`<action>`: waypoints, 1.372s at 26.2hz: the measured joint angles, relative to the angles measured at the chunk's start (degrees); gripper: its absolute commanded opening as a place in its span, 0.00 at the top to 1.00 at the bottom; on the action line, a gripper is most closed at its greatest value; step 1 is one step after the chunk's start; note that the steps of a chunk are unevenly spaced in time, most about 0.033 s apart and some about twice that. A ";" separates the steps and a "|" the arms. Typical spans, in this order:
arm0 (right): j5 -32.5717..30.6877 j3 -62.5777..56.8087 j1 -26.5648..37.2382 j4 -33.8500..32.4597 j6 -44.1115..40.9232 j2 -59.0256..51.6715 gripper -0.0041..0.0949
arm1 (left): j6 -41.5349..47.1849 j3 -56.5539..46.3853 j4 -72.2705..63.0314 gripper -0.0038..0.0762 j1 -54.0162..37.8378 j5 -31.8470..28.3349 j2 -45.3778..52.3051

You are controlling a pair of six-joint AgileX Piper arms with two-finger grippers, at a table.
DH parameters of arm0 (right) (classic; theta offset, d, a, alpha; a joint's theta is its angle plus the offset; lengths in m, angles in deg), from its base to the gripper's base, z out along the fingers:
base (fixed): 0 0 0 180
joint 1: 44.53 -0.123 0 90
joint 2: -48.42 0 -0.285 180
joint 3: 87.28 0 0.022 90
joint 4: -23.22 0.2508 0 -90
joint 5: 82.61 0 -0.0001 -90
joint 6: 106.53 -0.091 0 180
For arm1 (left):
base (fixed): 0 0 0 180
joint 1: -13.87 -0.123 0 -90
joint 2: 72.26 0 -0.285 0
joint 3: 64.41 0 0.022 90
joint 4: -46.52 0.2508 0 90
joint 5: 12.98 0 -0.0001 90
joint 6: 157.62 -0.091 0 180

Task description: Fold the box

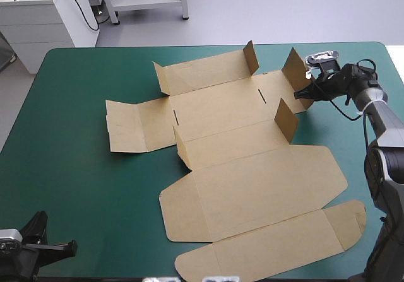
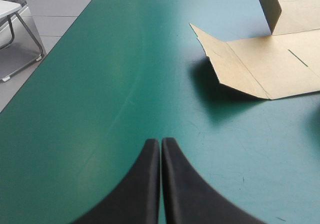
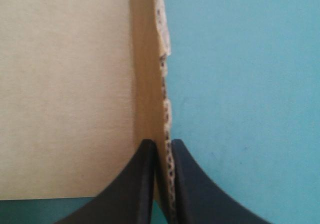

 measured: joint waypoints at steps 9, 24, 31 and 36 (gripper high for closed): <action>-4.78 4.98 -0.08 1.05 6.91 -1.33 0.98 | 0.00 0.00 0.00 0.96 0.00 0.00 0.00; -14.43 11.82 -16.66 -26.85 10.21 -2.52 0.98 | 0.00 0.00 0.00 0.96 0.00 0.00 0.00; -19.13 11.82 -29.02 -31.78 7.22 -9.50 0.96 | 0.00 0.00 0.00 0.96 0.00 0.00 0.00; -16.95 11.44 -40.99 -35.49 9.90 -13.83 0.96 | 0.12 0.00 0.00 0.96 0.00 0.00 0.00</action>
